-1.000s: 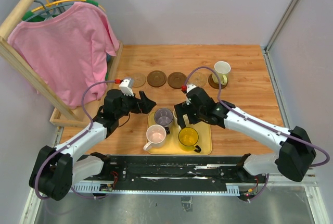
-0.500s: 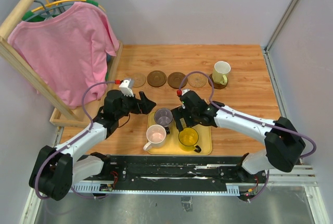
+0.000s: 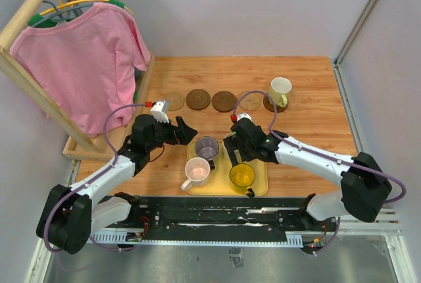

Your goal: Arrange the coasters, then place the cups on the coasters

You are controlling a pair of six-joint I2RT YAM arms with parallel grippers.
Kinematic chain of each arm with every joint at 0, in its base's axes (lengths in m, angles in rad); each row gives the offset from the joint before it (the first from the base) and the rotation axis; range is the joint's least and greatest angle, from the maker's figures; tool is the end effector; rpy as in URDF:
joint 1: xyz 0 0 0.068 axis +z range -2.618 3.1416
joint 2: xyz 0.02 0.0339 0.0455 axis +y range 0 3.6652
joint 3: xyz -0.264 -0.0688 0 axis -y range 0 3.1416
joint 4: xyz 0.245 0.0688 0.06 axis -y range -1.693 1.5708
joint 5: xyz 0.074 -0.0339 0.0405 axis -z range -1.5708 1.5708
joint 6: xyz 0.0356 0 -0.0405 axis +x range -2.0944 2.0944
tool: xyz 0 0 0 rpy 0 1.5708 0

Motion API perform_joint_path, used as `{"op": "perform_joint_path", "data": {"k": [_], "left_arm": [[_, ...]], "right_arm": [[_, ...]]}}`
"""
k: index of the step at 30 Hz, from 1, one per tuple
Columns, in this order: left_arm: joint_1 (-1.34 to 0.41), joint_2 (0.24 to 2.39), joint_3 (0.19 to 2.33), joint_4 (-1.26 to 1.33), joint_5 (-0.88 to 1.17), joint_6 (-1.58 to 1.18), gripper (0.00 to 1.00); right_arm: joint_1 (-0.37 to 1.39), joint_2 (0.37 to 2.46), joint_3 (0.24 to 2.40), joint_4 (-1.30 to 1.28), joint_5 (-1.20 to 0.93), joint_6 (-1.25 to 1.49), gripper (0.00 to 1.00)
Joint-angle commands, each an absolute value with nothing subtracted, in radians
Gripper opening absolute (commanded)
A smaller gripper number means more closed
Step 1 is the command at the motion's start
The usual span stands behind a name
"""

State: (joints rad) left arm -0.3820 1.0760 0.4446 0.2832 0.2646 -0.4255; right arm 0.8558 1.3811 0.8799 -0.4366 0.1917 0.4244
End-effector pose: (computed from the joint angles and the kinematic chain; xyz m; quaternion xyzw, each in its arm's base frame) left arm 0.2097 -0.0943 0.2127 0.0580 0.8132 -0.3228 0.4807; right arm 0.1876 0.2057 0.2198 -0.1734 0.9304 0.1121 0.3028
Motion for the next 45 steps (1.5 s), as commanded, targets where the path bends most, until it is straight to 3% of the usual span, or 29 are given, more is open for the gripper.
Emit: {"op": "perform_joint_path", "data": {"k": [1,5,13,18,45], "left_arm": [[-0.391,1.062,0.435,0.318,0.265,-0.427,1.0],[-0.393,1.067,0.432,0.324,0.266,-0.429,1.0],[-0.393,1.061,0.428,0.318,0.258,-0.43,1.0],[-0.393,1.056,0.428,0.313,0.255,-0.428,1.0],[-0.393,1.057,0.419,0.306,0.247,-0.416,1.0]], "right_arm": [[0.869,1.353,0.85,-0.495,0.269,0.453,0.98],[0.868,1.358,0.855,-0.488,0.242,0.436,0.94],[0.869,1.405,0.889,-0.443,0.16,0.386,0.72],[0.869,1.433,0.898,-0.431,0.139,0.38,0.63],[0.87,1.453,0.856,-0.396,0.232,0.461,0.4]]}}
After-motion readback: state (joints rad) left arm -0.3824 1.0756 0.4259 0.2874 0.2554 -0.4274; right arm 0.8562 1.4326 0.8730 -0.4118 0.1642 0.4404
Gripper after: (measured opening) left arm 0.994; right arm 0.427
